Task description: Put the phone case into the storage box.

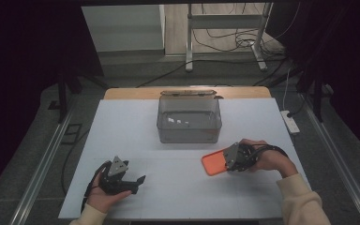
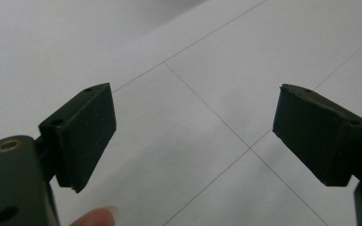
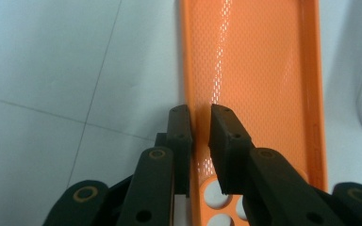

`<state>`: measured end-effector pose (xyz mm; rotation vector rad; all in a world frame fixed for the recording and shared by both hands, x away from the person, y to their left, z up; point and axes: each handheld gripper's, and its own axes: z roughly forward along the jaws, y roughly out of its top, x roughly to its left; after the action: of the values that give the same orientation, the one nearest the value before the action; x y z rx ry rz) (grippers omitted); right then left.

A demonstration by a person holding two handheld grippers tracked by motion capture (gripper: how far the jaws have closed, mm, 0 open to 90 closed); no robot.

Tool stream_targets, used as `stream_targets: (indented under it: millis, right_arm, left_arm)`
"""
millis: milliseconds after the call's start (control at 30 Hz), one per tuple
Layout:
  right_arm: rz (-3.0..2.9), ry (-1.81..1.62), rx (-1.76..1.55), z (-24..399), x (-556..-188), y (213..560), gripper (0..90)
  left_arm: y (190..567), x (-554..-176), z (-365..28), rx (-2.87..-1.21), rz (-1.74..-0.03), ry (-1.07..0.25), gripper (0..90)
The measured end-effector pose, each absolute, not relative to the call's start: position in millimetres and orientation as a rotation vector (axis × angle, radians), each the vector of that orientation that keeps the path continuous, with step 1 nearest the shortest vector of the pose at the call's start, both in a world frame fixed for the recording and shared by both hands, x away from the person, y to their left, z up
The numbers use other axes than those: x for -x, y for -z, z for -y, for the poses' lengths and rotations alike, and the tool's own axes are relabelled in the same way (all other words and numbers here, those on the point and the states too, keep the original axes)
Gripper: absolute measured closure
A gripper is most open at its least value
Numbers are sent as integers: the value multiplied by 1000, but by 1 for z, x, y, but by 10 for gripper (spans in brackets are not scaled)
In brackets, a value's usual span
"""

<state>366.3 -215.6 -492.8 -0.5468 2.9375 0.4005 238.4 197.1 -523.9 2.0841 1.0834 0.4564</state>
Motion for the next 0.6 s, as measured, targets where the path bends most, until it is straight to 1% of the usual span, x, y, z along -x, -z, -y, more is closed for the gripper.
stream_targets:
  millis: [300,333,600]
  right_arm:
    - [-2925,-379,569,215,-365,492,783]
    - [-2929,-378,570,215,-365,492,802]
    - [-2923,-367,598,214,-363,492,827]
  left_arm:
    - [524,-238,-198,-2083,-1085,-456,142]
    - [524,-238,-198,-2082,-1085,-456,142]
    - [524,-238,-198,-2084,-1083,-456,142]
